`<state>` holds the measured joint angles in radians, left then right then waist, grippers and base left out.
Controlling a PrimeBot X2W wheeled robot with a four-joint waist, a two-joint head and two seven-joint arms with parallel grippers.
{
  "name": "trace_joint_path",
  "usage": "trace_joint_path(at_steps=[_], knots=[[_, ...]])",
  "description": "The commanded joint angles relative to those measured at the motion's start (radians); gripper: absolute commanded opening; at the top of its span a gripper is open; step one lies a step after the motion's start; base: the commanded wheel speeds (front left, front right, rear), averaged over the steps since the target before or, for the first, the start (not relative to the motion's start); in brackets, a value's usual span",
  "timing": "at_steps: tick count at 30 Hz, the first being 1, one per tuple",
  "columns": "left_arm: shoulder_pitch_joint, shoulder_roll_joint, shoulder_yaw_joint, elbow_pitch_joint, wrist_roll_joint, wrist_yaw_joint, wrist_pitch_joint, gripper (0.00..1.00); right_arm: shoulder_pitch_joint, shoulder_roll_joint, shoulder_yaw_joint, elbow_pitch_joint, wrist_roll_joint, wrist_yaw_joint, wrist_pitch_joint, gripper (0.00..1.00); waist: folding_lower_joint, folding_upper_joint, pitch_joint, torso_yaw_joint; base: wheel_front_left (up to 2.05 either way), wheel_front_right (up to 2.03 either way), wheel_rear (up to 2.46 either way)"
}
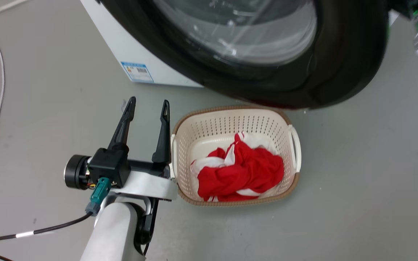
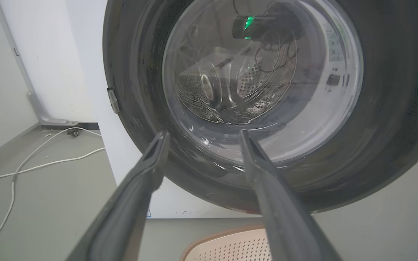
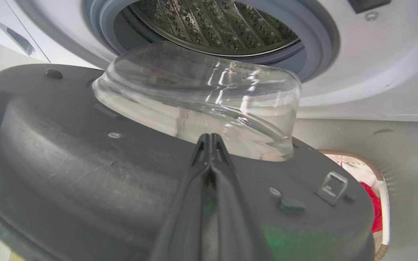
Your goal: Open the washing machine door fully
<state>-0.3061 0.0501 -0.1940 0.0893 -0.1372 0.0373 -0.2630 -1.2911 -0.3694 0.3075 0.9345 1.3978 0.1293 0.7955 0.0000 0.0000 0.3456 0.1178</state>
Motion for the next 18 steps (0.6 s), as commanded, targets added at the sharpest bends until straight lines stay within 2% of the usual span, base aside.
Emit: trace_joint_path(at_steps=[1, 18], knots=[[0.021, 0.000, 0.003, 0.008, 0.004, -0.009, -0.003, 1.00, 0.045, 0.017, 0.002, -0.017, 0.013, 0.002, 0.013, 0.00, 0.0000, 0.0000, -0.077, -0.015, 0.00, 0.00, 0.00], [0.104, 0.000, 0.032, 0.042, 0.018, -0.039, -0.003, 1.00, 0.267, 0.104, 0.017, -0.211, 0.074, 0.002, 0.078, 0.00, 0.0000, 0.0000, -0.207, -0.045, 0.00, 0.00, 0.00]])
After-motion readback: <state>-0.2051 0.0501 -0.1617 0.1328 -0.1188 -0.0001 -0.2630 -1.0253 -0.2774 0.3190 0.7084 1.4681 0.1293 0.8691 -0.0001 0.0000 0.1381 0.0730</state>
